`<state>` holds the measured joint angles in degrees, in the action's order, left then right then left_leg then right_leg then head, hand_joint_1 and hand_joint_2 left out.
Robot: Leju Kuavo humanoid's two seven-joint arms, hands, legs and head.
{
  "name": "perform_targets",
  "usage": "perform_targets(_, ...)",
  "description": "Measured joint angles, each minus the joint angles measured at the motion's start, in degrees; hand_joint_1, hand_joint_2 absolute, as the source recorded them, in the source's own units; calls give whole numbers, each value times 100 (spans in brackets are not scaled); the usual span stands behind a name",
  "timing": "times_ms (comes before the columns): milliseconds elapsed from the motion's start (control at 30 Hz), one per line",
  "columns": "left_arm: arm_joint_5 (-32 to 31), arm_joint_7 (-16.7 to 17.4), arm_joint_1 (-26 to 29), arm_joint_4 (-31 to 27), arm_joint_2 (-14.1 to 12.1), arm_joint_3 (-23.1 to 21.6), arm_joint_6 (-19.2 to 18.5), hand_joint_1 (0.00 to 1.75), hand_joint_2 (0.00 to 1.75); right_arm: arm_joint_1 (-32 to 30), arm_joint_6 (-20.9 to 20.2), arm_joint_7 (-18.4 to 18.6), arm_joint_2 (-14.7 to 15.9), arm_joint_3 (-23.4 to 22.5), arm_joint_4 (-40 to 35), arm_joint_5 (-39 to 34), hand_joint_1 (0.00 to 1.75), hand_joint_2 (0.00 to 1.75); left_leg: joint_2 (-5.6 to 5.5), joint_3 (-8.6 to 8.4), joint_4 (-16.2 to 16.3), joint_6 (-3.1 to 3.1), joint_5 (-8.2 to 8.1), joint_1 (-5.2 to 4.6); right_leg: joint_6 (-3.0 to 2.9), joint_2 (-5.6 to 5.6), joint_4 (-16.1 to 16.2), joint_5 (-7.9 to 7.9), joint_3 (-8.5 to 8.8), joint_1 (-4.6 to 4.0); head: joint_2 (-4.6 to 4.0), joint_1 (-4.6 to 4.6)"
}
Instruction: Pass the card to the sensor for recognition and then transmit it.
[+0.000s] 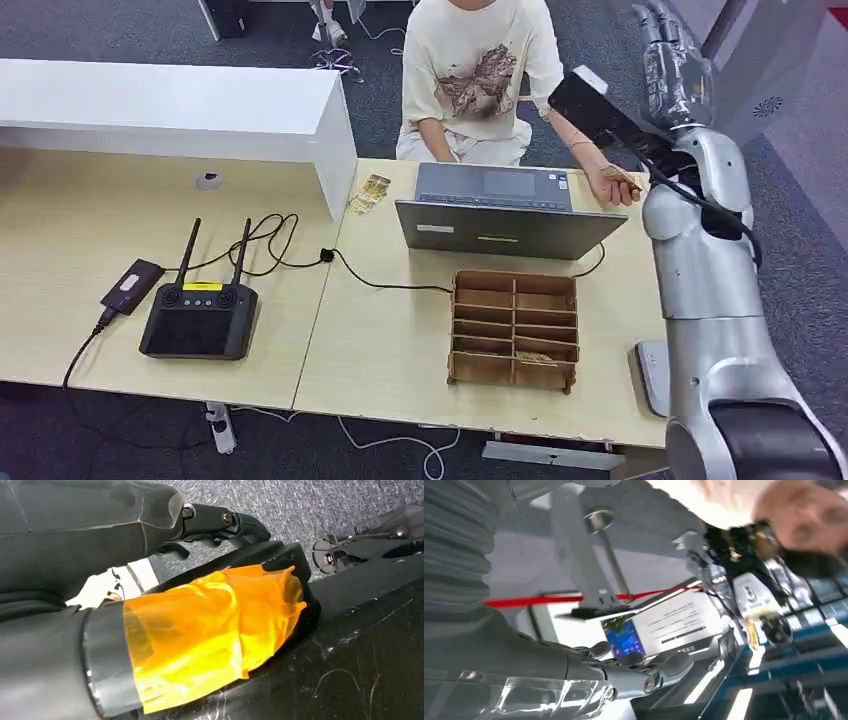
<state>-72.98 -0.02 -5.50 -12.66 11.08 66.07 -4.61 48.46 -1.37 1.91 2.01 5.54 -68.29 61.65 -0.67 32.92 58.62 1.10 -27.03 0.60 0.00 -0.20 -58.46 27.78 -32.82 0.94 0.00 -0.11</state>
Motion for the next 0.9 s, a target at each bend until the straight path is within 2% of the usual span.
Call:
perform_targets(200,2,2,-1,0,0,0,2,0,0,-117,-27,-117,-33,-157,-256,-273,0,175,0,0,0,0,0,0,0,0,0,0,0,0,0,0)
perform_targets(233,9,2,0,0,0,0,7,0,0,-202,-51,-198,-55,-257,-424,-455,0,175,1,-1,0,0,-1,0,0,0,0,0,-2,0,0,0)
perform_targets(300,83,15,1,0,0,0,18,0,0,-719,-356,-586,-136,-762,-1320,-1519,0,175,0,0,-1,1,-1,1,0,0,0,0,-2,-1,0,-2)
perform_targets(367,103,42,4,0,0,0,17,0,0,-917,-464,-676,-138,-886,-1578,-1897,0,175,0,1,-1,1,-1,1,0,0,0,1,-2,-1,0,0)
perform_targets(500,118,48,5,0,0,0,22,0,0,-1161,-549,-739,-138,-1026,-1888,-2174,0,175,5,0,-1,1,-1,1,0,6,0,0,-3,0,0,0)
perform_targets(567,166,70,5,0,0,4,33,0,0,-1274,-682,-824,-138,-1096,-2016,-2751,0,175,4,-1,0,1,-1,1,0,6,2,0,-3,-1,0,-2)
perform_targets(733,332,107,13,0,4,96,50,0,0,-2092,-1207,-1166,-66,-1291,-2489,-5034,0,175,-2,-1,0,-2,-4,2,2,-5,6,2,-1,-1,0,0)
perform_targets(800,405,109,24,0,4,144,63,0,0,-2617,-1389,-1306,90,-1358,-2695,-5718,0,175,-2,1,0,-5,-7,1,3,-6,8,3,-2,-1,0,0)
perform_targets(900,463,140,37,0,9,243,98,0,0,-3398,-1611,-1517,446,-1490,-2987,-6341,0,175,-2,10,0,-15,-16,0,6,-8,10,6,-3,0,0,0)
